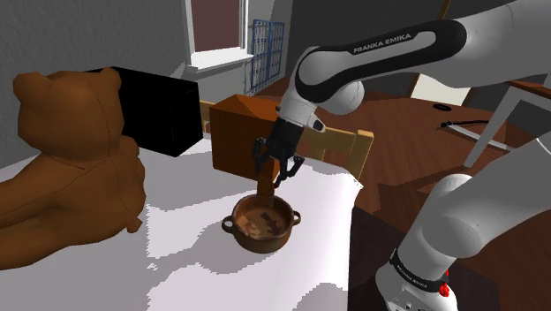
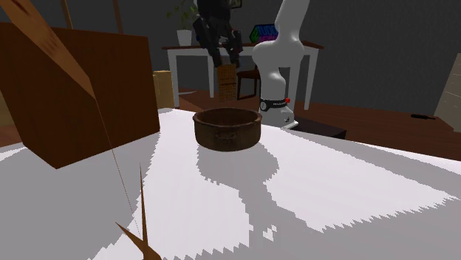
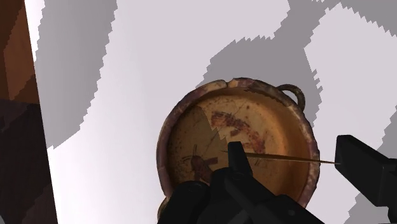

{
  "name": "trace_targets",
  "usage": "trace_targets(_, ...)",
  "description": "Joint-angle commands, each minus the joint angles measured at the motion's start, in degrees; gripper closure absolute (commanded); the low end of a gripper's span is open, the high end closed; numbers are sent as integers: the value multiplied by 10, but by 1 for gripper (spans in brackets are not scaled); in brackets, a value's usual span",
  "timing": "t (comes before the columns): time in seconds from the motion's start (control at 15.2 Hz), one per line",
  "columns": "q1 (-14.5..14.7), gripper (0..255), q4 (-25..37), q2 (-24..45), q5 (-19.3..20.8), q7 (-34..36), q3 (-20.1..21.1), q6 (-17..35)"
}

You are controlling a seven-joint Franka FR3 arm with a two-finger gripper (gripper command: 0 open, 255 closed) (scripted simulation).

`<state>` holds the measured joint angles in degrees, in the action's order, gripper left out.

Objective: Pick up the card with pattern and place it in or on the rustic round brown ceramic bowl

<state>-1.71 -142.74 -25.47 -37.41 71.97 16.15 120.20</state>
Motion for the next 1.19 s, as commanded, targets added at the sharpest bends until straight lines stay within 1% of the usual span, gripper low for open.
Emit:
trace_targets(0.0,2,255,-9,6,-5,-7,2,14)
trace_targets(0.4,7,255,-35,30,-22,-30,9,61)
trace_targets(0.92,7,255,-35,30,-22,-30,9,61)
trace_targets(0.99,7,0,-35,30,-22,-30,9,61)
trace_targets(1.12,7,0,-35,30,-22,-30,9,61)
